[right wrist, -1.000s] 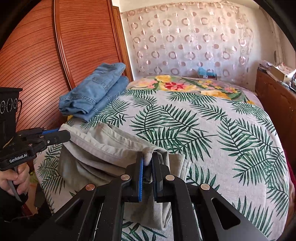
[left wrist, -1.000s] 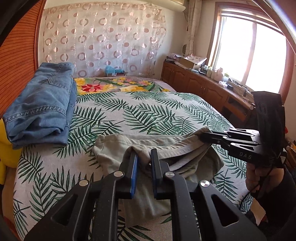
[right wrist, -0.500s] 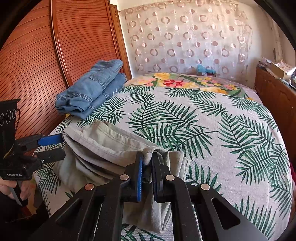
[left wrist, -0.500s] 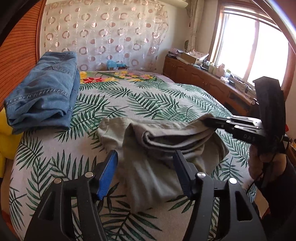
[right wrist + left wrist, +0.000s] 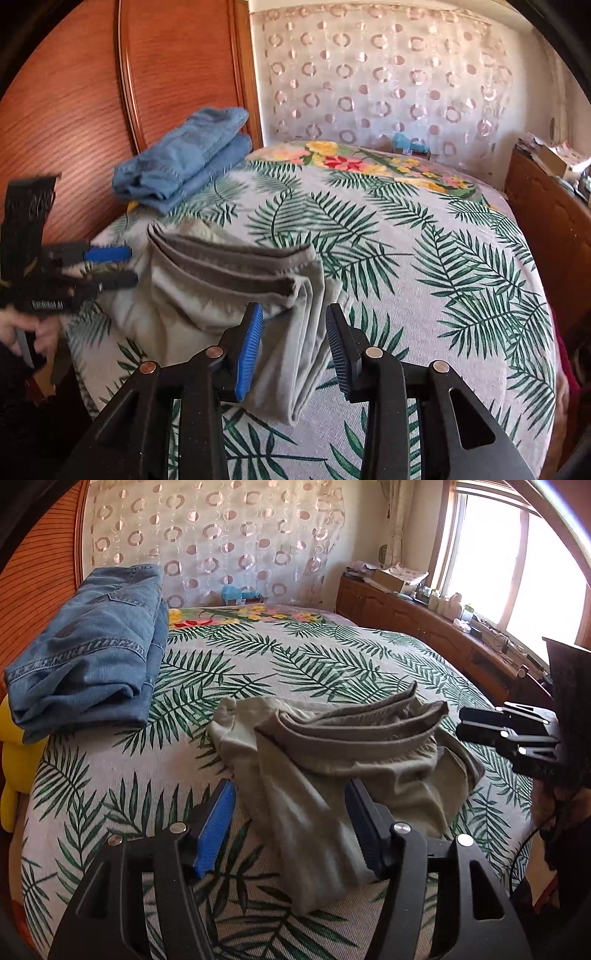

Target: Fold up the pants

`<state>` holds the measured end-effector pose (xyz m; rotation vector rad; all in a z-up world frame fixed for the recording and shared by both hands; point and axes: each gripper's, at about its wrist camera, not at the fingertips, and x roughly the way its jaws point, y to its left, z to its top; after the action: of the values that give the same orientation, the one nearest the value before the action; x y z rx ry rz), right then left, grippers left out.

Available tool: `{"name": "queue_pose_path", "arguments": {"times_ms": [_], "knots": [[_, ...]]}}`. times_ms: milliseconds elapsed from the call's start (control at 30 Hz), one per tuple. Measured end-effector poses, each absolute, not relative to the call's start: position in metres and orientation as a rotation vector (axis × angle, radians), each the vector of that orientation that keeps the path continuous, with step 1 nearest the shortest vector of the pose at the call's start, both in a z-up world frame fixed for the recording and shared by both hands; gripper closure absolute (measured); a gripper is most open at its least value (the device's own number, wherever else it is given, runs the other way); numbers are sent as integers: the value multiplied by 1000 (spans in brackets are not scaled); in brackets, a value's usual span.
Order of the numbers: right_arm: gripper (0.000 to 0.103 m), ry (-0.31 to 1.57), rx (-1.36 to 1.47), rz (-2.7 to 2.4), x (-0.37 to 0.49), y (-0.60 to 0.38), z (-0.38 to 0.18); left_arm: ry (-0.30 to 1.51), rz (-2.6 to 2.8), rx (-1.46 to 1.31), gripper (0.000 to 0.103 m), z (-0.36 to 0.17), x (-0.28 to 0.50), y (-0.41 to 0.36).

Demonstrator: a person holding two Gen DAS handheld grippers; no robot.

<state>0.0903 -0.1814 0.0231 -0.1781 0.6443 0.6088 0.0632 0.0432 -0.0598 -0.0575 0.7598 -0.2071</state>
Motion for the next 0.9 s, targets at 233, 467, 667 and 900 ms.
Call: {"name": "queue_pose_path", "arguments": {"times_ms": [233,467,667,900], "knots": [[66,673,-249,622,109,-161,27,784,-176,-54,40,-68,76,51],[83,698,-272,692,130,-144,31,792,-173,-62,40,-73,78,54],[97,730,-220,715,154,-146,30,787,-176,-67,40,-74,76,55],[99,684,-177,586,169,-146,31,791,-181,-91,40,-74,76,57]]}}
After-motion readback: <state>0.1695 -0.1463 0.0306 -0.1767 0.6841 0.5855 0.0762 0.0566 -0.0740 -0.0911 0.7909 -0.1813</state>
